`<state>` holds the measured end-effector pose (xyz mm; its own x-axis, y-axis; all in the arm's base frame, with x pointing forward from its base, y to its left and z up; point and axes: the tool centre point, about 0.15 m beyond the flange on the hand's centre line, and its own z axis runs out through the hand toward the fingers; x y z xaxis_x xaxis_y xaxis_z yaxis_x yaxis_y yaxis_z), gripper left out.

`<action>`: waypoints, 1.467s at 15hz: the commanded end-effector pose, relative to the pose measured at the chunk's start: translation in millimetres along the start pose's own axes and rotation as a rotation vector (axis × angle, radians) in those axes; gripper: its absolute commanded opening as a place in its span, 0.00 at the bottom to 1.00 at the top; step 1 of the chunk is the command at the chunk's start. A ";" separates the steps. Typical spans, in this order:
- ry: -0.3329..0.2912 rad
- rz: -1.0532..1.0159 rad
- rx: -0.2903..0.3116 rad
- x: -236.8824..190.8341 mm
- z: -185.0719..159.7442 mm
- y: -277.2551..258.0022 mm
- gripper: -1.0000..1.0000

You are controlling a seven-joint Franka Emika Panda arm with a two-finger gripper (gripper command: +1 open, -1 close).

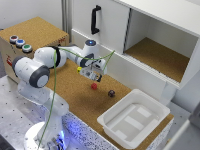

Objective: Grasp the pink block

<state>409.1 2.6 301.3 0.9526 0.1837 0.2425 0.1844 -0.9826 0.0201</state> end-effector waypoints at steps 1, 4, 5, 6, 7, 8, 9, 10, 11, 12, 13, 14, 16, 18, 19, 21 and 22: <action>-0.028 -0.016 0.053 3.1 -5.8 0.5 1.00; -0.010 -0.070 -0.017 -1.3 8.8 4.5 1.00; -0.033 -0.116 -0.051 -4.9 15.3 7.3 1.00; -0.057 -0.129 -0.057 -10.6 23.6 11.1 1.00; -0.075 -0.136 -0.075 -15.1 28.7 13.1 1.00; -0.092 -0.132 -0.070 -19.8 34.8 16.3 1.00; -0.109 -0.127 -0.062 -22.6 41.9 18.3 1.00; -0.124 -0.118 -0.059 -24.4 48.9 19.9 1.00; -0.137 -0.104 -0.056 -25.8 55.3 21.2 1.00; -0.150 -0.098 -0.051 -26.4 62.1 20.7 1.00; -0.165 -0.086 -0.042 -26.1 67.0 20.1 1.00; -0.167 -0.083 -0.042 -24.9 69.9 19.0 1.00; -0.157 -0.088 -0.032 -20.1 74.9 16.2 1.00; -0.180 -0.081 -0.036 -13.2 79.5 16.9 1.00; -0.207 -0.069 -0.026 -11.3 84.0 18.7 1.00; -0.214 -0.062 -0.010 -10.7 86.0 18.8 1.00; -0.215 -0.057 -0.004 -10.9 86.6 19.5 0.00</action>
<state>396.3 -13.5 231.2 0.9579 0.2679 0.1028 0.2642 -0.9632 0.0488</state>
